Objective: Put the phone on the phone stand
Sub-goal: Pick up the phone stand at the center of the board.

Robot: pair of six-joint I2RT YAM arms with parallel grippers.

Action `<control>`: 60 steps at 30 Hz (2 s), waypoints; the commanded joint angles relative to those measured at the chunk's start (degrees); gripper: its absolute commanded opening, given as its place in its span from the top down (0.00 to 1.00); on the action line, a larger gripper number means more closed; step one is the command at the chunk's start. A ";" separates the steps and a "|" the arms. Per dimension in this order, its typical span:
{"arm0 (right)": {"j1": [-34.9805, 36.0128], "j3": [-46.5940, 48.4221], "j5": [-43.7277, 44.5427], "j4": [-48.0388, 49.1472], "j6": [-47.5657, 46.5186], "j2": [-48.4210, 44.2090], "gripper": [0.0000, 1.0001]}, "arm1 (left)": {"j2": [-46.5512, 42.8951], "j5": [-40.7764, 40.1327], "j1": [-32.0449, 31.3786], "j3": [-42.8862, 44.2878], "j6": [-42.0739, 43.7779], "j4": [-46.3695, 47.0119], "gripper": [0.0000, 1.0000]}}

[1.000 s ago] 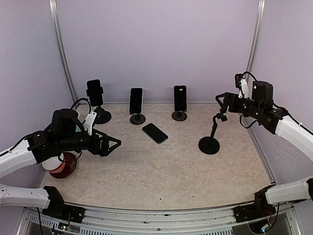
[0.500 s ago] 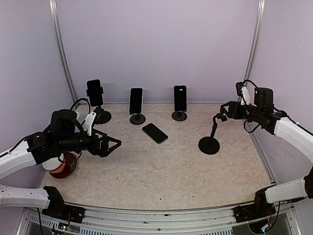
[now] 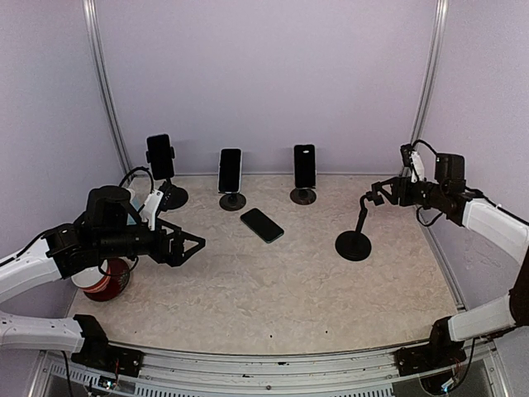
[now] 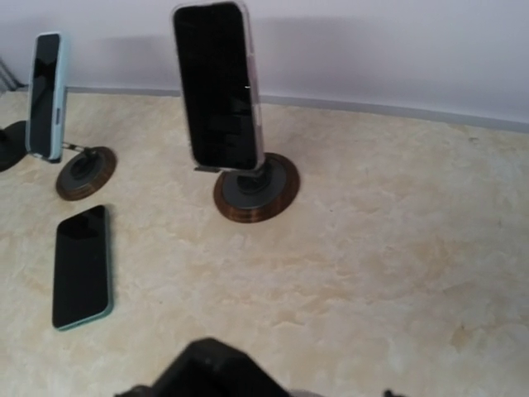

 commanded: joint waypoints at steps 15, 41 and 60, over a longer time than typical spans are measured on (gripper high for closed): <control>-3.35 -0.53 -19.53 10.55 -0.06 8.67 0.50 | -0.60 -0.63 1.13 -0.47 0.70 1.08 0.01; -3.36 -0.93 -23.86 8.45 -2.02 5.68 0.48 | 0.21 0.62 2.10 -0.56 0.61 1.31 0.01; -4.07 -4.89 -23.47 14.59 4.38 4.26 0.96 | 0.05 1.13 2.10 -0.56 0.58 1.37 0.01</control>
